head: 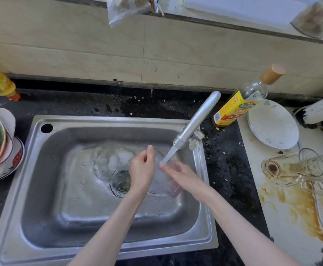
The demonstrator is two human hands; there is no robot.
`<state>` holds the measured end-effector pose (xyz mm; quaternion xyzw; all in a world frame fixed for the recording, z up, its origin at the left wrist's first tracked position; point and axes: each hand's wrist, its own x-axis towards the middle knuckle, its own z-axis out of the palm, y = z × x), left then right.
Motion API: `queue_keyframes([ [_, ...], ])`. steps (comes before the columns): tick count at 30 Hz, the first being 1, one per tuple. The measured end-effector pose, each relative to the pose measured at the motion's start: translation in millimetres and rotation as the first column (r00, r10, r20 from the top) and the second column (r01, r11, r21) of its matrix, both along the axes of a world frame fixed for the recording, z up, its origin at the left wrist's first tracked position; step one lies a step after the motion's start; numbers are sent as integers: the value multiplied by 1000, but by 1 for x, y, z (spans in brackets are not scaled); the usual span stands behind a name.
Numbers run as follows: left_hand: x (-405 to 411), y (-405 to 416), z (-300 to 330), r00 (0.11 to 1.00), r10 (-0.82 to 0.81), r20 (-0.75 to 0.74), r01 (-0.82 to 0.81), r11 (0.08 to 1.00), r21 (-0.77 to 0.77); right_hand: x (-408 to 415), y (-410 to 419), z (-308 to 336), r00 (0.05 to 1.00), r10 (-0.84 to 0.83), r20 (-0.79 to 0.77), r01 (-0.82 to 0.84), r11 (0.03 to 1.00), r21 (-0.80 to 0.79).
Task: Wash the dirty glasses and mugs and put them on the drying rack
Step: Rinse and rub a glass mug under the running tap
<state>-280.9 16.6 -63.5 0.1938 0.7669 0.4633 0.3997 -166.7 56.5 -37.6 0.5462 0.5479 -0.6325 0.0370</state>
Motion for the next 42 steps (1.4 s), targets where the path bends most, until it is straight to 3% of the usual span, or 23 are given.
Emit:
queue_keyframes([
  [2, 4, -1, -2, 988, -103, -112, 108, 993, 41, -2, -4, -5, 979, -185, -82, 182, 983, -33],
  [3, 6, -3, -5, 955, -177, -237, 188, 982, 21, -2, -6, -8, 957, -259, -132, 250, 965, -77],
  [6, 17, -13, -11, 738, -352, -576, 343, 930, -130, -6, -11, -20, 865, -434, -253, 379, 894, -239],
  [8, 31, -18, -5, 667, -429, -609, 413, 893, -178, -11, -13, -24, 794, -520, -314, 441, 849, -291],
  [10, 40, -21, -4, 704, -433, -564, 437, 889, -136, -14, -16, -27, 780, -515, -355, 463, 857, -225],
  [14, 19, -11, -4, 764, -337, -550, 320, 938, -131, -14, -25, -32, 808, -474, -349, 467, 877, -111],
  [17, -6, 1, 3, 923, -229, -310, 224, 973, -54, -9, -25, -29, 803, -472, -364, 453, 880, -142],
  [19, -9, 2, 9, 994, -95, -57, 99, 991, 85, -5, -23, -29, 753, -539, -378, 445, 840, -311],
  [21, -5, -4, 13, 993, -42, 111, 21, 983, 182, -1, -21, -30, 723, -591, -357, 448, 795, -410],
  [23, 6, -11, 14, 985, -45, 167, 3, 970, 244, -2, -21, -29, 726, -607, -324, 466, 780, -419],
  [26, 15, -17, 11, 989, -24, 149, -17, 963, 268, -6, -21, -22, 863, -432, -261, 421, 901, -101],
  [27, 17, -17, 10, 993, -36, 115, 5, 966, 259, -6, -22, -22, 899, -377, -221, 394, 918, 38],
  [29, 21, -17, 12, 993, -71, 95, 44, 966, 256, -8, -22, -25, 915, -350, -198, 381, 913, 147],
  [32, 34, -19, 15, 987, -159, 4, 152, 952, 265, -13, -15, -31, 821, -470, -325, 492, 871, -16],
  [35, 46, -20, 9, 970, -217, -111, 239, 938, 250, -14, -3, -34, 741, -592, -317, 540, 806, -244],
  [40, 25, -2, 10, 938, -343, -51, 347, 923, 167, -8, -16, -37, 712, -606, -354, 474, 787, -394],
  [42, 20, 3, 17, 929, -363, 71, 346, 920, 184, -7, -19, -32, 677, -621, -395, 434, 770, -467],
])
